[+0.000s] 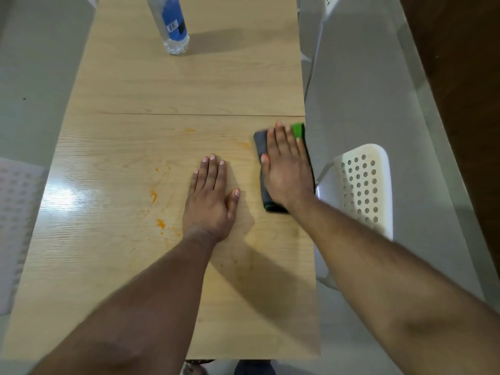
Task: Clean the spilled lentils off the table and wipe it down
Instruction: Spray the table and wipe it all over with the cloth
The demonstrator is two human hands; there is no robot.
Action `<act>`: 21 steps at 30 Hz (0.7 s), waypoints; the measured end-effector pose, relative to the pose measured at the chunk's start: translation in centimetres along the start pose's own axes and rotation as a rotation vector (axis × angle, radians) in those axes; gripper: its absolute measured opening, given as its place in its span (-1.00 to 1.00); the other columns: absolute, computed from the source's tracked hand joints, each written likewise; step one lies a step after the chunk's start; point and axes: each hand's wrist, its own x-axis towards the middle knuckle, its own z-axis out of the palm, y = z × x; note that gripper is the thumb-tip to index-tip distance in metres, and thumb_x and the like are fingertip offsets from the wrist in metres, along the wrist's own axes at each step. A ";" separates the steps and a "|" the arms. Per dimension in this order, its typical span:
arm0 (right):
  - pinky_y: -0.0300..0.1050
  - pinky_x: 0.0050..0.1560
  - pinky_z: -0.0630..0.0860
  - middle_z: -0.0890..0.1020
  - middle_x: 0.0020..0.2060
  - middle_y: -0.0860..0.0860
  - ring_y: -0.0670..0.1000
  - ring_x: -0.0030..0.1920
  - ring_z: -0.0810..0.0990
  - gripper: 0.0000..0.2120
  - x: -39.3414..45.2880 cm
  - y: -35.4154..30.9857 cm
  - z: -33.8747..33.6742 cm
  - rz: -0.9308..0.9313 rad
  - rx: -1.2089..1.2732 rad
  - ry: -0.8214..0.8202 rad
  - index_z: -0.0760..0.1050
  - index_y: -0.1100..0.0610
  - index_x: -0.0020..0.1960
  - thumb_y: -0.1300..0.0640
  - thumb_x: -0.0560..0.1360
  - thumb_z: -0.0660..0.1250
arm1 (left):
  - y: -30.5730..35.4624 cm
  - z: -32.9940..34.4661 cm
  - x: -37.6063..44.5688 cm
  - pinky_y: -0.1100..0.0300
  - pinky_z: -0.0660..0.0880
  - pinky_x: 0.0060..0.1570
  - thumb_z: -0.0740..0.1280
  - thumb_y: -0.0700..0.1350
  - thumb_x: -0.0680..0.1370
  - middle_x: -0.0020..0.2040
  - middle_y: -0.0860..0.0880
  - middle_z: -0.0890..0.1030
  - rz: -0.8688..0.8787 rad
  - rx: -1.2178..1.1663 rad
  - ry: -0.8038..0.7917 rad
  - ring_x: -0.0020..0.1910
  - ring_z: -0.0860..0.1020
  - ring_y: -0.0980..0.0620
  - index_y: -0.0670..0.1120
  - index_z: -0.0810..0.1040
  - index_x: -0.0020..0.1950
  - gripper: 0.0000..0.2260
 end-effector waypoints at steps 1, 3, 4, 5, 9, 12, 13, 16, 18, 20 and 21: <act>0.13 0.67 0.02 -0.02 0.71 0.10 0.10 0.71 -0.07 -0.38 -2.3 0.0 0.0 -0.030 -0.004 -0.011 -0.02 0.16 0.72 -0.06 0.73 -0.05 | 0.0 0.0 0.0 -0.09 -0.04 0.67 -0.03 0.19 0.72 0.74 -0.11 -0.05 0.000 -0.007 0.004 0.72 -0.14 -0.04 -0.14 0.01 0.73 -0.35; 0.11 0.68 -0.01 -0.07 0.72 0.07 0.06 0.71 -0.14 -0.38 -6.5 0.2 -0.4 -0.065 0.002 -0.051 -0.06 0.15 0.72 -0.05 0.73 -0.04 | 0.1 -0.2 0.0 -0.09 -0.04 0.67 -0.03 0.18 0.72 0.74 -0.11 -0.04 0.005 -0.021 0.003 0.72 -0.13 -0.04 -0.14 0.02 0.73 -0.35; 0.10 0.68 -0.03 -0.09 0.72 0.05 0.03 0.70 -0.16 -0.38 -8.1 0.6 -0.5 -0.072 0.015 -0.075 -0.07 0.14 0.73 -0.05 0.73 -0.05 | 0.2 -0.2 0.0 -0.09 -0.04 0.67 -0.03 0.18 0.72 0.74 -0.11 -0.04 0.005 -0.025 0.003 0.72 -0.13 -0.04 -0.14 0.02 0.73 -0.35; 0.09 0.69 -0.04 -0.11 0.72 0.03 0.01 0.70 -0.18 -0.38 -9.1 1.1 -0.6 -0.079 0.029 -0.090 -0.08 0.12 0.73 -0.05 0.73 -0.07 | 0.3 -0.2 0.0 -0.09 -0.05 0.67 -0.03 0.18 0.72 0.74 -0.12 -0.04 0.004 -0.024 0.002 0.72 -0.13 -0.04 -0.15 0.02 0.73 -0.35; 0.09 0.69 -0.03 -0.05 0.72 0.07 0.06 0.70 -0.12 -0.41 -5.4 2.8 -0.6 -0.019 0.062 -0.047 -0.04 0.15 0.72 -0.03 0.75 -0.07 | 0.2 -0.1 0.0 -0.08 -0.07 0.68 -0.04 0.18 0.72 0.74 -0.12 -0.06 0.002 -0.004 -0.005 0.71 -0.15 -0.05 -0.15 0.01 0.73 -0.35; 0.13 0.67 0.03 0.01 0.71 0.15 0.14 0.70 -0.05 -0.40 1.6 2.7 -0.4 0.077 0.039 0.001 0.01 0.22 0.71 -0.03 0.74 -0.10 | 0.1 0.0 0.0 -0.07 -0.08 0.68 -0.06 0.19 0.72 0.74 -0.11 -0.08 -0.002 0.017 -0.013 0.71 -0.17 -0.04 -0.14 -0.02 0.73 -0.35; 0.14 0.67 0.03 0.02 0.71 0.15 0.14 0.70 -0.04 -0.40 3.5 2.4 -0.4 0.099 0.026 0.003 0.01 0.22 0.71 -0.04 0.74 -0.11 | 0.2 0.0 0.0 -0.07 -0.09 0.68 -0.07 0.19 0.73 0.74 -0.11 -0.09 -0.003 0.026 -0.014 0.71 -0.18 -0.04 -0.14 -0.03 0.73 -0.35; 0.12 0.68 -0.01 0.00 0.71 0.12 0.12 0.70 -0.05 -0.39 5.4 0.9 0.0 0.084 0.010 0.011 -0.01 0.20 0.71 -0.05 0.73 -0.12 | -0.1 0.1 0.1 -0.06 -0.09 0.68 -0.06 0.18 0.73 0.74 -0.12 -0.07 0.001 0.028 -0.007 0.71 -0.16 -0.04 -0.14 -0.02 0.73 -0.36; 0.14 0.67 0.02 0.01 0.71 0.12 0.12 0.70 -0.04 -0.38 3.2 -0.2 0.0 0.008 0.006 0.005 -0.01 0.20 0.71 -0.05 0.73 -0.09 | -0.1 0.0 0.1 -0.07 -0.08 0.68 -0.06 0.17 0.73 0.74 -0.12 -0.06 0.005 0.018 -0.013 0.71 -0.15 -0.05 -0.14 -0.01 0.73 -0.36; 0.13 0.67 0.05 0.02 0.71 0.11 0.11 0.70 -0.03 -0.38 -1.3 -1.0 -0.2 -0.061 -0.001 -0.002 0.00 0.19 0.71 -0.04 0.72 -0.04 | 0.3 -0.4 -0.1 -0.08 -0.06 0.67 -0.06 0.15 0.72 0.74 -0.13 -0.04 0.011 -0.003 -0.009 0.72 -0.13 -0.05 -0.14 0.01 0.73 -0.37; 0.12 0.67 0.03 0.00 0.71 0.10 0.10 0.70 -0.06 -0.38 -3.8 -1.5 0.0 -0.084 0.006 -0.021 -0.02 0.18 0.72 -0.04 0.72 -0.02 | 0.2 -0.5 -0.1 -0.09 -0.05 0.67 -0.06 0.15 0.72 0.73 -0.13 -0.03 0.009 -0.011 -0.010 0.72 -0.12 -0.06 -0.14 0.02 0.73 -0.37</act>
